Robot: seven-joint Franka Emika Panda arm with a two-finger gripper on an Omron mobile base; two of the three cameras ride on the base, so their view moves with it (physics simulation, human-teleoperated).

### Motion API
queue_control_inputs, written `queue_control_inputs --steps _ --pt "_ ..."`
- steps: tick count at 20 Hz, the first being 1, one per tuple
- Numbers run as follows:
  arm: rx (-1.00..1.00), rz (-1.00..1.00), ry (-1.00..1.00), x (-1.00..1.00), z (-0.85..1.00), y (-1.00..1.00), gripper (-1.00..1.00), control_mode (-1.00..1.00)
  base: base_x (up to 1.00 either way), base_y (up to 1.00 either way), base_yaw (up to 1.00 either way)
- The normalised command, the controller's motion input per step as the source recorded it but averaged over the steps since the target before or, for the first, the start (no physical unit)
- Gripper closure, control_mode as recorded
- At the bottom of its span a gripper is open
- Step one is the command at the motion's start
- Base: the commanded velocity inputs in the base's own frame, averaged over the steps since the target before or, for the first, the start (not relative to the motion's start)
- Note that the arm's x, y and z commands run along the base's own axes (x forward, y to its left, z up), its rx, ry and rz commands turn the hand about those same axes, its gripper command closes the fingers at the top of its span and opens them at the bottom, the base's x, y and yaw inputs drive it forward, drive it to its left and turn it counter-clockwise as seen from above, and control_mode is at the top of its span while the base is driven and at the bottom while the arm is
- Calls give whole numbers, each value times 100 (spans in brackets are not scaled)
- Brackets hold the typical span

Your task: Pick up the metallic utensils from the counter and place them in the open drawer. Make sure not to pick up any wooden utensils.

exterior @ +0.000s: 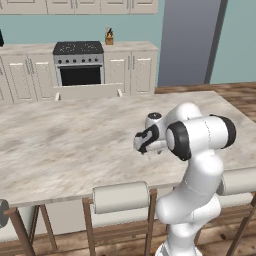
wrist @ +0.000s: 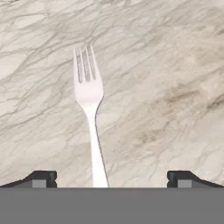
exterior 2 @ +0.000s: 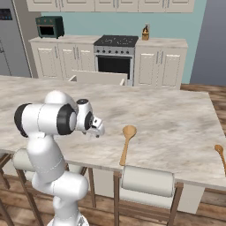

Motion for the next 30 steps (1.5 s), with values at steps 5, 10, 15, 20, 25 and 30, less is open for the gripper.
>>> queue_control_inputs --steps 5,10,15,20,25,30 --pt "0 0 6 46 -29 0 -100 -100 0 0 0" --pt "0 0 4 37 -38 0 -100 -100 0 0 0" --pt "0 0 1 21 -51 0 -100 -100 0 0 0" --pt "0 0 1 0 -69 0 -100 -100 0 0 0" --pt "0 0 0 0 -66 0 100 -100 0 0 0" --pt "0 0 0 3 -30 0 100 -100 0 0 0"
